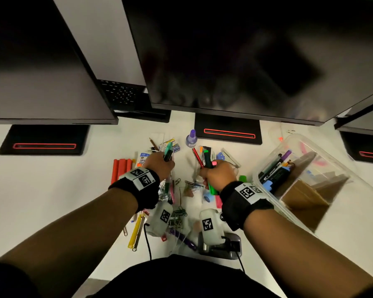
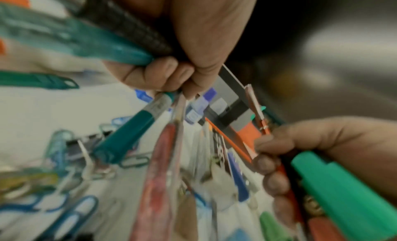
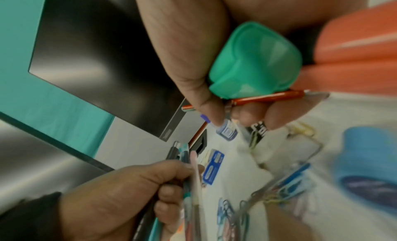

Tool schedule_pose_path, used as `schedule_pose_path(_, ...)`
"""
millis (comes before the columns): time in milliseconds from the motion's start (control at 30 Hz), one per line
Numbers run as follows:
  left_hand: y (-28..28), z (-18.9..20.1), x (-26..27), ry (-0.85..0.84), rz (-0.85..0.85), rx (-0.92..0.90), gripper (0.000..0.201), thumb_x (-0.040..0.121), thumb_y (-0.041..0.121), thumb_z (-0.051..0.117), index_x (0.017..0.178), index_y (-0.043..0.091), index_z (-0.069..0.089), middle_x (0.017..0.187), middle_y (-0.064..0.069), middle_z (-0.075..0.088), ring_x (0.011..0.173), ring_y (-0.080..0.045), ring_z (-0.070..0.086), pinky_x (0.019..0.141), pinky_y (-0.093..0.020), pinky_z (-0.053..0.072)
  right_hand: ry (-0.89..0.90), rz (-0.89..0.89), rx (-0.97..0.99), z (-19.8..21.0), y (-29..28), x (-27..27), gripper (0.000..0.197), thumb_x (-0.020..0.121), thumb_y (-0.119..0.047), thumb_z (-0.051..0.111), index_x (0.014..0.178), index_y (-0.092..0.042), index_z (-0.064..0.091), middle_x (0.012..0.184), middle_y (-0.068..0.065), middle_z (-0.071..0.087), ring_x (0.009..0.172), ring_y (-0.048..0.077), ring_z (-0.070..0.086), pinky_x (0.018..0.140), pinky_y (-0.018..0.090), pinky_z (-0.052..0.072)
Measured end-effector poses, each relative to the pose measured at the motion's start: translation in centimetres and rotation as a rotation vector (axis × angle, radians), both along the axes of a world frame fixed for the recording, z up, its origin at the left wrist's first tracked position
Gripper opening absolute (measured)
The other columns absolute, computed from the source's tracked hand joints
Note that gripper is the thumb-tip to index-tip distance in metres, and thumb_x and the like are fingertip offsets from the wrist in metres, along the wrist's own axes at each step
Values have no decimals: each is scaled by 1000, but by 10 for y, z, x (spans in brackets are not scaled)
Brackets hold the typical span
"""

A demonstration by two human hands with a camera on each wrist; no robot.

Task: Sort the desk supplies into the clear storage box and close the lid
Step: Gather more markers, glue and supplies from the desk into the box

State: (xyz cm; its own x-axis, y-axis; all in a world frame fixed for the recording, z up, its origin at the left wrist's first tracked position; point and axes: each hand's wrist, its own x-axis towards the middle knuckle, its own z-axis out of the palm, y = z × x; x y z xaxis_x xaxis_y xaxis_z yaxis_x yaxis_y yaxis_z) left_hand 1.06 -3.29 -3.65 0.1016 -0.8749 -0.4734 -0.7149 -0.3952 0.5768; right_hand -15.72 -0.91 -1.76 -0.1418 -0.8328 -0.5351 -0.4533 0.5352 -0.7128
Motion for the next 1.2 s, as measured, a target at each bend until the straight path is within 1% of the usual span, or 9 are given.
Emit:
schedule_pose_path(100,6,5,32,59,126,24,34,87,20,52,56,14,42,53,-4,43,59,-25,45,58,-31,38,12,74,-6,-2,-15,27,12,75,-1,60,67,-9,54,62,12,58,52,27,58,56,36,53)
schedule_pose_path(200,13,10,64,68,215,54,33,87,25,53,57,13,45,55,-5,46,55,-25,44,58,-30,40,127,178,-55,-3,-36,55,5,74,-9,59,74,-10,54,80,17,66,75,34,68,66,41,59)
schedule_pose_path(267,19,10,84,56,240,72,32,88,28,52,63,9,52,59,-8,50,58,-25,46,60,-29,40,270,289,-84,-2,-51,70,16,79,-12,58,93,-7,59,86,11,59,90,32,65,68,31,50)
schedule_pose_path(400,32,12,104,-21,206,132,40,92,34,47,59,13,46,57,-5,47,61,-25,47,62,-28,38,419,360,-134,0,-80,98,24,82,-12,58,104,-5,59,88,6,50,105,30,60,97,33,43)
schedule_pose_path(500,34,12,112,-69,183,158,40,94,33,44,58,15,42,58,-3,45,57,-19,45,60,-26,36,440,404,-131,-4,-94,125,23,84,-10,58,107,-3,58,94,11,56,105,31,60,80,29,44)
schedule_pose_path(700,34,10,109,-156,91,242,39,98,30,35,63,16,41,60,0,44,54,-10,42,49,-22,29,522,534,-157,-18,-104,150,22,89,-10,54,110,-4,57,115,15,63,105,30,61,78,31,45)
schedule_pose_path(867,32,4,103,-209,26,240,30,97,32,37,79,10,48,62,0,45,67,-20,49,64,-27,38,557,603,-206,-26,-105,154,23,92,-10,47,113,-3,54,113,17,64,102,32,62,75,32,45)
schedule_pose_path(1033,27,3,105,-219,81,181,24,95,32,44,80,13,47,66,1,52,61,-14,51,55,-23,40,634,712,-220,-25,-102,151,23,93,-12,47,113,-3,55,111,15,65,99,30,64,76,33,48)
schedule_pose_path(1200,22,5,104,-225,69,192,17,92,29,51,92,11,52,76,-2,58,76,-19,59,69,-29,49,649,731,-208,-26,-90,140,19,92,-15,49,107,-4,56,105,14,66,93,29,64,69,32,44)
